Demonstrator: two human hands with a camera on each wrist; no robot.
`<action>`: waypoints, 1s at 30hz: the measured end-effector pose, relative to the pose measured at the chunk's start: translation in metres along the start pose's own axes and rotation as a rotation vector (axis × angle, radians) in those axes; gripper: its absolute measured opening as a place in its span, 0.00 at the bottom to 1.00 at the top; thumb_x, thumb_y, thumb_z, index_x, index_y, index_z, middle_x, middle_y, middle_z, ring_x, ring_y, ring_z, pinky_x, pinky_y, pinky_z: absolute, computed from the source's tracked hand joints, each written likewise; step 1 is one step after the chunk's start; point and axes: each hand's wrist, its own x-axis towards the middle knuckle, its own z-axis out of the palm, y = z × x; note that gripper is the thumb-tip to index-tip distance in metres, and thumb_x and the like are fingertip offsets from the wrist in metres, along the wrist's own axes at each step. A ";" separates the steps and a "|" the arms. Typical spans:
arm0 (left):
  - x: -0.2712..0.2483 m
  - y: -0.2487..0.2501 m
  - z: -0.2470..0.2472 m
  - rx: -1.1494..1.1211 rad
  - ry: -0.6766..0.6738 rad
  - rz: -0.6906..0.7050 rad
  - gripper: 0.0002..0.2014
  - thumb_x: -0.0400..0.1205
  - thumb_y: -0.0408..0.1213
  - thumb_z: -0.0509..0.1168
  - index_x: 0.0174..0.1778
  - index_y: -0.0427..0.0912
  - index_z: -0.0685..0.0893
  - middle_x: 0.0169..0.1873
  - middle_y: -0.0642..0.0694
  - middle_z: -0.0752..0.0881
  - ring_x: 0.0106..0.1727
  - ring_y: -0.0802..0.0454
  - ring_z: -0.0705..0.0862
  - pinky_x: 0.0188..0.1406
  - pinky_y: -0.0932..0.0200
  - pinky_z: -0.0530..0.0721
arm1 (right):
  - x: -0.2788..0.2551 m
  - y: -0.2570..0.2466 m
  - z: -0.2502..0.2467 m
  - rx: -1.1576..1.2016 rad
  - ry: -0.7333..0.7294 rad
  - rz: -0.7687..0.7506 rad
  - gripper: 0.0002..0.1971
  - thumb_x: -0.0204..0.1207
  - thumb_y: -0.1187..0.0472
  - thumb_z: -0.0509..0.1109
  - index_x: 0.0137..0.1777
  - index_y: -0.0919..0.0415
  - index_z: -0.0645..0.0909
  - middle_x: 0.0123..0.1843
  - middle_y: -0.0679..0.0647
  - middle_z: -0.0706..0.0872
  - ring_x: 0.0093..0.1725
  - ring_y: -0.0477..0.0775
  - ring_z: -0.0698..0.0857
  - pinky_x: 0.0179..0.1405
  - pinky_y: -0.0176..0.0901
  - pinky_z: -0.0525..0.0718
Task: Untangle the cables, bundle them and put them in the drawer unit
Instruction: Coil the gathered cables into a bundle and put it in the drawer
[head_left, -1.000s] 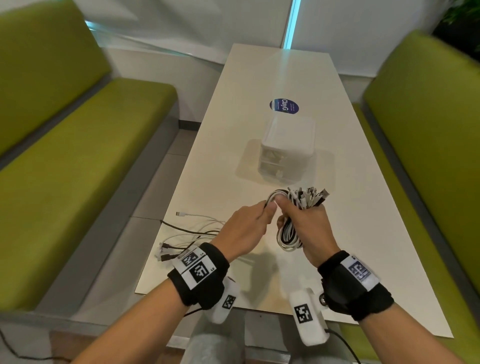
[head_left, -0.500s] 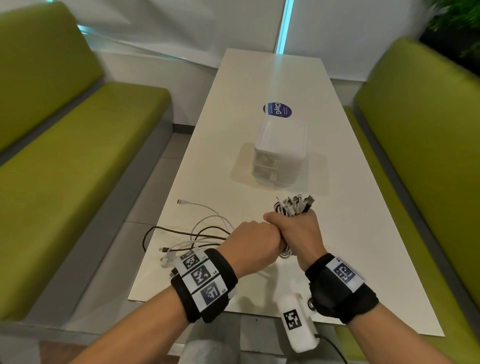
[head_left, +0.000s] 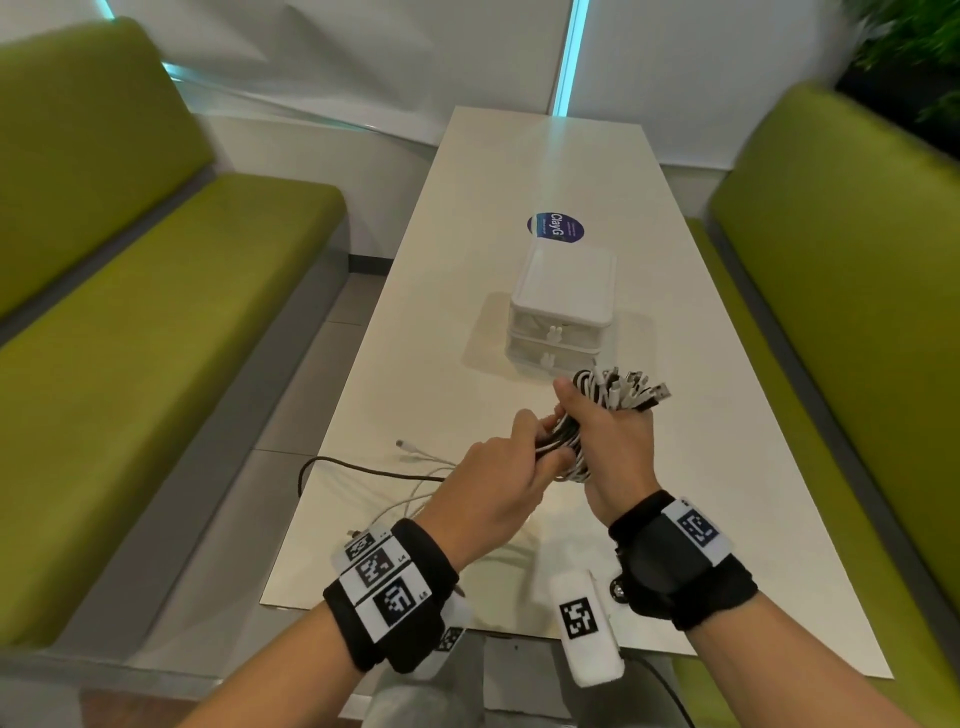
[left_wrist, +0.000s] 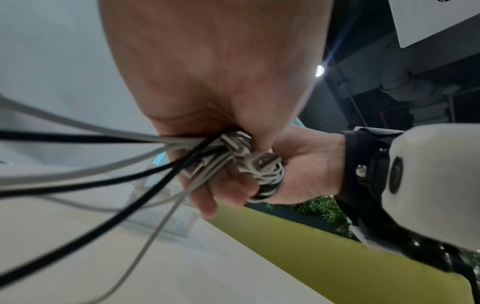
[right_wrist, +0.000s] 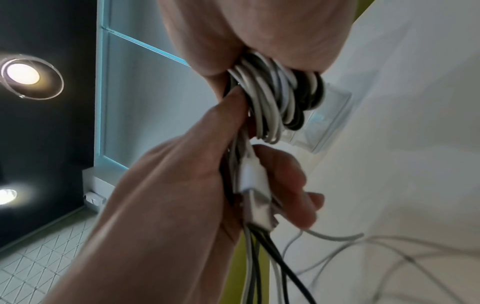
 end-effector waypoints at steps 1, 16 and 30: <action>-0.003 0.000 0.002 -0.049 -0.002 0.008 0.10 0.88 0.52 0.54 0.52 0.51 0.64 0.31 0.53 0.82 0.31 0.55 0.80 0.29 0.58 0.72 | 0.000 0.000 0.000 0.013 0.004 0.004 0.11 0.72 0.65 0.78 0.47 0.66 0.79 0.29 0.59 0.81 0.30 0.59 0.84 0.31 0.49 0.82; -0.010 0.000 0.008 0.151 0.053 0.151 0.32 0.87 0.58 0.48 0.83 0.65 0.39 0.56 0.49 0.79 0.42 0.44 0.85 0.44 0.47 0.84 | -0.002 -0.004 0.001 0.116 0.123 0.149 0.11 0.72 0.64 0.79 0.36 0.59 0.78 0.23 0.49 0.76 0.23 0.49 0.78 0.21 0.39 0.77; 0.001 -0.007 0.001 0.297 -0.034 0.241 0.27 0.86 0.57 0.40 0.82 0.58 0.46 0.58 0.48 0.74 0.37 0.36 0.81 0.32 0.44 0.80 | -0.003 -0.011 -0.015 0.289 -0.238 0.380 0.17 0.64 0.59 0.77 0.54 0.62 0.84 0.52 0.55 0.89 0.63 0.54 0.87 0.66 0.51 0.81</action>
